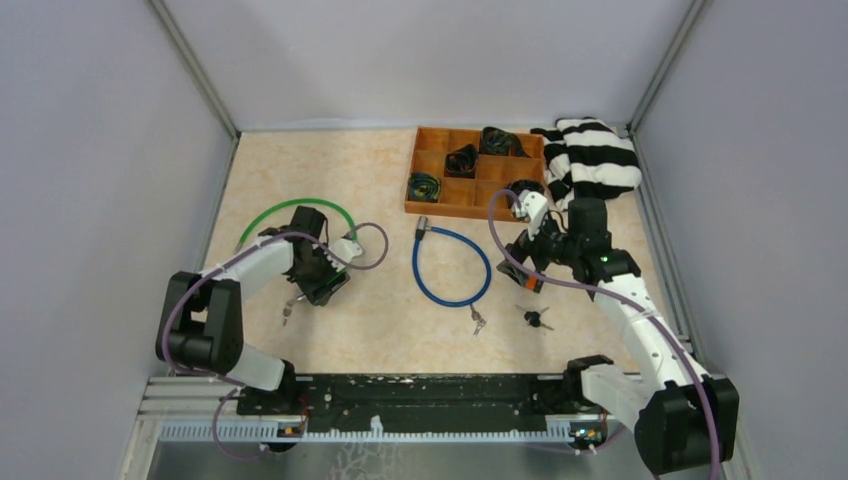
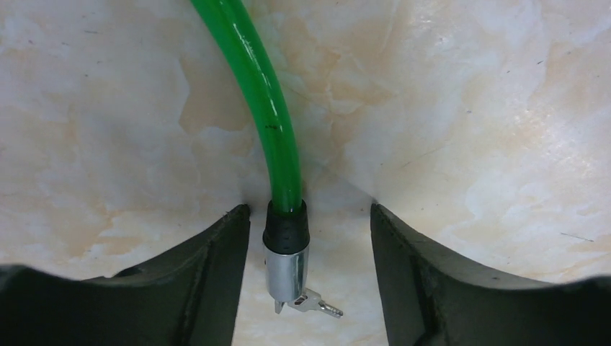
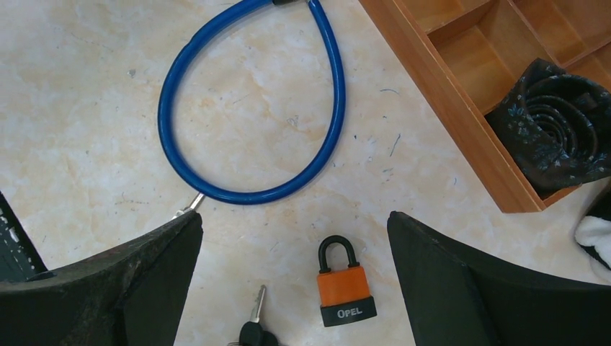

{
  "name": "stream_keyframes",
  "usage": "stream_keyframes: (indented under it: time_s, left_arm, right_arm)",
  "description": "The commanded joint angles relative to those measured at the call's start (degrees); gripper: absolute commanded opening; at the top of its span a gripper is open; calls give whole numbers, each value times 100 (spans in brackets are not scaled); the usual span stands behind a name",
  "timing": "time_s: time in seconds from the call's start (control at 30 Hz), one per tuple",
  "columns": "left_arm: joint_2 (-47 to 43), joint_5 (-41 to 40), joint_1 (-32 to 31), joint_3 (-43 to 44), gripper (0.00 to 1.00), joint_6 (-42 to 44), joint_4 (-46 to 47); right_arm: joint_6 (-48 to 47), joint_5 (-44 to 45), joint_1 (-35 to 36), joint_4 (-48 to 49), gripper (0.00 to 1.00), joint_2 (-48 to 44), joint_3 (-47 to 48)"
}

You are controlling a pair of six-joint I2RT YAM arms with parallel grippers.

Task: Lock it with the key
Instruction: Pick up the lock from the center of the board.

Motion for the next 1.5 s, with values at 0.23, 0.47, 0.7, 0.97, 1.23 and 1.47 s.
stream_keyframes:
  time_s: [0.23,0.47,0.7,0.97,1.23,1.47]
  left_arm:
    - [478,-16,-71,69,52,436,92]
    - [709,-20,-375,171,47,396,174]
    - [715,-262,-903,-87,31,439,232]
    - [-79,-1042,-1734,-818,10,885,15]
    - [-1407,-1229,-2275,-990,0,1494,-1252]
    - [-2265,-1191,-2764,-969,0,2375,-2436]
  right_arm:
    - [-18,-244,-49,74,98,-101,-36]
    - [-26,-235,-51,45,98,-66,-36]
    - [-44,-271,-50,60,98,-34,-66]
    - [-40,-414,-49,71,98,74,-91]
    - [-87,-622,-23,139,97,371,-59]
    - [-374,-292,722,-16,92,1152,621]
